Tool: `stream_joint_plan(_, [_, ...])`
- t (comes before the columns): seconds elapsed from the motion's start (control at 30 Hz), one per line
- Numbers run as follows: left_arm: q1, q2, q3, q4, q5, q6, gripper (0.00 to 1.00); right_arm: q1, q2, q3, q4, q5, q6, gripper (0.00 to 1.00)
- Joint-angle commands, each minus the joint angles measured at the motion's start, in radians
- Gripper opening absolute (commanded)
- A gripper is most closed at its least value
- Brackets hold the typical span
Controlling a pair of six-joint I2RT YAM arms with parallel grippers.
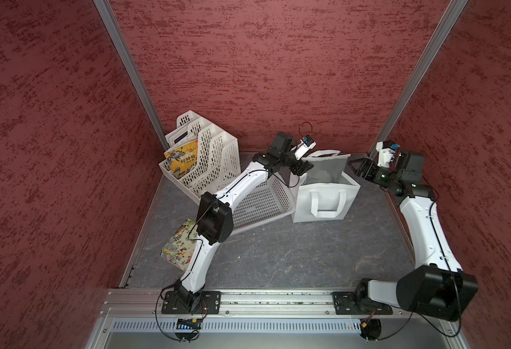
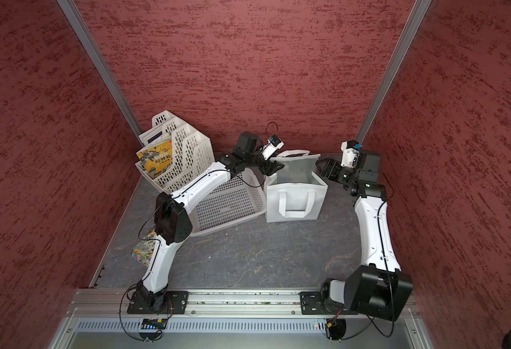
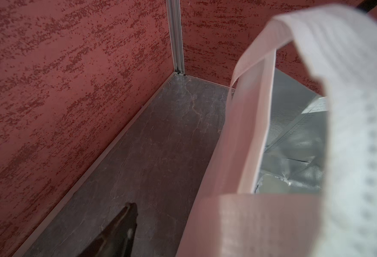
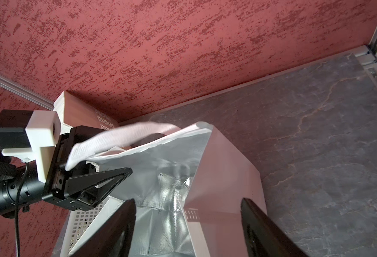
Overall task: Place the ice pack in the delivery bag
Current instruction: Move the delivery bag at the center of the board.
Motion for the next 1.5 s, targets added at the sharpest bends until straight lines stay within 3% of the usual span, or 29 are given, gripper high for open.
stream_joint_plan(0.0, [0.002,-0.024,0.023,-0.042,0.046,0.000,0.62,0.010,-0.027,-0.041,0.034,0.006,-0.003,0.77])
stream_joint_plan(0.13, [-0.004,-0.042,0.021,-0.082,0.097,-0.001,0.29,0.018,-0.010,-0.047,0.006,0.017,-0.006,0.77])
stream_joint_plan(0.23, [-0.007,-0.060,0.018,-0.134,0.177,-0.005,0.11,0.019,-0.012,-0.023,-0.021,0.049,-0.007,0.76])
stream_joint_plan(0.33, [-0.015,-0.094,0.017,-0.190,0.260,-0.049,0.02,0.019,-0.077,0.008,-0.015,0.097,-0.013,0.77])
stream_joint_plan(0.53, [-0.067,-0.160,-0.007,-0.202,0.367,-0.301,0.00,0.017,-0.129,0.178,-0.030,0.148,-0.006,0.78])
stream_joint_plan(0.73, [-0.120,-0.272,-0.186,-0.177,0.338,-0.471,0.00,0.017,-0.128,0.224,-0.031,0.137,0.021,0.79])
stream_joint_plan(1.0, [-0.078,-0.587,-0.591,-0.136,0.208,-0.586,0.00,0.017,-0.152,0.153,-0.009,0.091,0.031,0.79])
stream_joint_plan(1.2, [-0.063,-0.755,-0.718,-0.099,0.248,-0.696,0.00,0.018,-0.123,0.153,0.037,0.043,0.062,0.78])
stream_joint_plan(1.27, [-0.063,-0.772,-0.752,-0.079,0.269,-0.716,0.00,0.020,-0.112,0.155,0.049,0.032,0.071,0.78])
stream_joint_plan(1.47, [0.000,-0.775,-0.840,-0.042,0.193,-0.696,0.01,0.050,-0.086,0.136,0.040,0.002,0.056,0.78])
